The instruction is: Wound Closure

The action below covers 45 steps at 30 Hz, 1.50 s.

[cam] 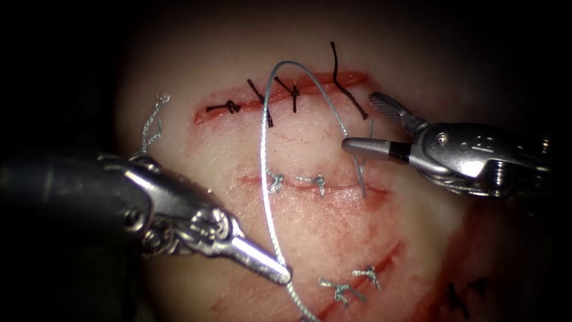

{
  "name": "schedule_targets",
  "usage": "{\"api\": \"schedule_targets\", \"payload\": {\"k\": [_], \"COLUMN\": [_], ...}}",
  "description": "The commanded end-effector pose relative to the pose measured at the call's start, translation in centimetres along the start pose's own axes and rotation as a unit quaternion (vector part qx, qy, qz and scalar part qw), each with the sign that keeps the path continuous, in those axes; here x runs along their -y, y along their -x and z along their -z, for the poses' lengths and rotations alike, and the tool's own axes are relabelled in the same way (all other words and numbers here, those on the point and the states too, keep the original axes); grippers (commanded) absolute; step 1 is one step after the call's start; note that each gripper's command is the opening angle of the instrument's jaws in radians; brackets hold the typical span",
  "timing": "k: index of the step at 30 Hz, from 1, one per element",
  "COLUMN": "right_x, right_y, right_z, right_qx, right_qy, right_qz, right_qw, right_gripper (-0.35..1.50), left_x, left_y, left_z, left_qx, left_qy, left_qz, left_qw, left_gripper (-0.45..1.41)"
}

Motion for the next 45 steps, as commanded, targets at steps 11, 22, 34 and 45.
{"api": "schedule_targets", "payload": {"k": [11,22,34,45], "right_x": [0.05,0.07,0.08,0.09], "right_y": [0.01,0.04,0.04,0.04], "right_z": [-0.09,-0.12,-0.15,-0.15], "right_qx": [-0.001,-0.002,-0.002,-0.002], "right_qy": [-0.001,0.001,0.002,0.002], "right_qz": [0.002,0.003,0.003,0.004], "right_qw": [1.000,1.000,1.000,1.000], "right_gripper": [1.30,1.26,1.30,1.32], "left_x": [-0.25,-0.63,-0.60,-0.45], "left_y": [-0.41,-0.61,-0.65,-0.79], "left_z": [-0.03,-0.10,-1.47,-1.62], "left_qx": [-0.099,-0.172,-0.254,-0.285], "left_qy": [0.055,0.119,0.123,0.113], "left_qz": [-0.051,-0.050,-0.072,-0.077], "left_qw": [0.992,0.977,0.957,0.949], "left_gripper": [1.15,1.11,0.93,0.81]}}
